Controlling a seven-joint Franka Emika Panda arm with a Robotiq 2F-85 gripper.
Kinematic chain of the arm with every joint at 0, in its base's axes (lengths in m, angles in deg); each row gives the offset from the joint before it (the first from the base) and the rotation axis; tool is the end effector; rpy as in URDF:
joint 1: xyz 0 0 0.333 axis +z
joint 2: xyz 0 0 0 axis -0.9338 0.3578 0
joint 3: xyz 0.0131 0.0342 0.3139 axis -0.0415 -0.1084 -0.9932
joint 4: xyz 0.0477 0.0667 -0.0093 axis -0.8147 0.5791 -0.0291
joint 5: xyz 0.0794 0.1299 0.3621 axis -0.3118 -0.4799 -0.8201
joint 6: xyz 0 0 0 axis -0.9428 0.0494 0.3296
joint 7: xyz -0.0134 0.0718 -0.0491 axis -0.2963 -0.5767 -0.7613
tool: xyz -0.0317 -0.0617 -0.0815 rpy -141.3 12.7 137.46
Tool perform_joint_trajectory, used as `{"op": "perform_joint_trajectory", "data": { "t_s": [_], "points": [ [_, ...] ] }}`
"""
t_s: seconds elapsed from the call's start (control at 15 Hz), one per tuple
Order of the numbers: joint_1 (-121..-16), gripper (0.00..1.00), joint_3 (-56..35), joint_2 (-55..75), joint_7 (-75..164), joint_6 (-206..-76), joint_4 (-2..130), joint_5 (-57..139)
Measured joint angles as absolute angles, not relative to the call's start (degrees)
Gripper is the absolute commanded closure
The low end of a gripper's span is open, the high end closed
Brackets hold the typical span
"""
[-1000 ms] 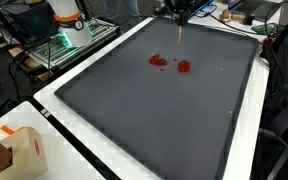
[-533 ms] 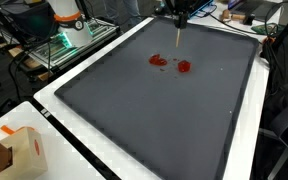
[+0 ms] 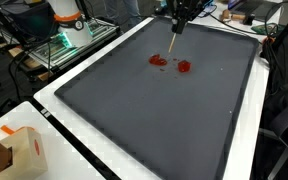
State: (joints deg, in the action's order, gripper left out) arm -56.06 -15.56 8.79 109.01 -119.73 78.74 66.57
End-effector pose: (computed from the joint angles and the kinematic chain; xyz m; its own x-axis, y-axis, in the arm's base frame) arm 0.5946 0.1164 0.3646 0.7447 -0.5958 0.3007 -0.6674 -0.6675 0.3302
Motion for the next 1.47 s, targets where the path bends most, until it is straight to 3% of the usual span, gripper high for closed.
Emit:
{"op": "perform_joint_trajectory", "data": {
  "t_s": [0.73,1.47],
  "points": [
    [-51.62,0.97,-15.38,24.72,116.93,-105.31,64.55,74.64],
    [-51.20,0.97,-14.21,33.19,116.02,-103.03,55.39,74.79]
  ]
}}
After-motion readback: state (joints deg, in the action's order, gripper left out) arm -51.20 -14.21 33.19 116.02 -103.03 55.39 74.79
